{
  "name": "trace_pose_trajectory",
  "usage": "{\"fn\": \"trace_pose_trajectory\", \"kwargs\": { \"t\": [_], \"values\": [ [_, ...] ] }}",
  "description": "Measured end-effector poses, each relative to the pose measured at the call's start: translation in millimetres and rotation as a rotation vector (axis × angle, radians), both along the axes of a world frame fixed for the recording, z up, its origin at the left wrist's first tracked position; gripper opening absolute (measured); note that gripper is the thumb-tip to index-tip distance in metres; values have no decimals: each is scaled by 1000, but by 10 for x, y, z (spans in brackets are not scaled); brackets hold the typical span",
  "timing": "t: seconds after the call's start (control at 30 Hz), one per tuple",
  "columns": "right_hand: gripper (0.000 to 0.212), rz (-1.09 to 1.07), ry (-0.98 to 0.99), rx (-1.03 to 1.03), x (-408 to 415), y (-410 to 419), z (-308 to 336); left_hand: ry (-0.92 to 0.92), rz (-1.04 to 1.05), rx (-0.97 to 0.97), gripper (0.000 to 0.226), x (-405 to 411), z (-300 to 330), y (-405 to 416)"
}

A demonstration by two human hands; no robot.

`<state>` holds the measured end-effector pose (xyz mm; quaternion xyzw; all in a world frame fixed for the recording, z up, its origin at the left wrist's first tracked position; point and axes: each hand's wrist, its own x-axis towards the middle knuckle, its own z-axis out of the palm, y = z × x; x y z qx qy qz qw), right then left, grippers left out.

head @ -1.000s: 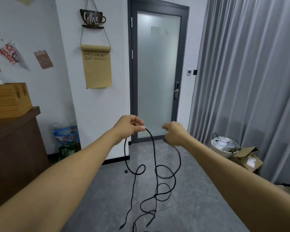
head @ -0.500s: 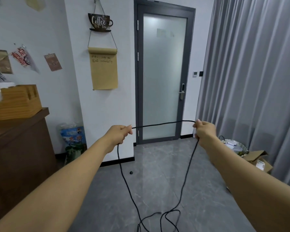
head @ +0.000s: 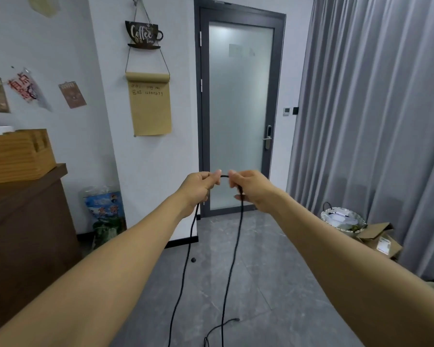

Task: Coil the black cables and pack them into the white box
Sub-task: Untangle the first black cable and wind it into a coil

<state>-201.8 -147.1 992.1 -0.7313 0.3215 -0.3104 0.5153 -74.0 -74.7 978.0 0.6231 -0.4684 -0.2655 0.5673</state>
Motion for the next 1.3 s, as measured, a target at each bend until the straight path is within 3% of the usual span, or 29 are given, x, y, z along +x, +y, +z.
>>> {"fn": "trace_pose_trajectory", "kwargs": {
  "t": [0.17,0.27,0.33,0.47,0.57,0.67,0.83,1.13,1.3],
  "values": [
    [39,-530,-284,186,-304,-543,-134,21,136,40,35,365,-128,191],
    [42,-717,-65,69,-559,-735,-250,45,231,38,34,596,-180,285],
    [42,-603,55,-59,-532,-648,-271,69,230,8,33,596,-142,268],
    [37,-64,92,-77,-148,-155,-135,41,134,-48,32,290,27,123],
    [28,99,50,-141,83,42,-10,-41,46,-30,30,78,76,59],
    [29,27,-62,-80,127,-3,58,3,40,-18,32,77,48,85],
    [33,-313,-229,-11,-71,-381,-33,53,113,63,35,337,-114,247],
    [23,-528,-74,-155,-450,-572,-273,165,236,155,37,710,-345,451],
    [14,-480,187,-395,-388,-516,-406,398,187,-3,32,538,-273,387]
  ]
}}
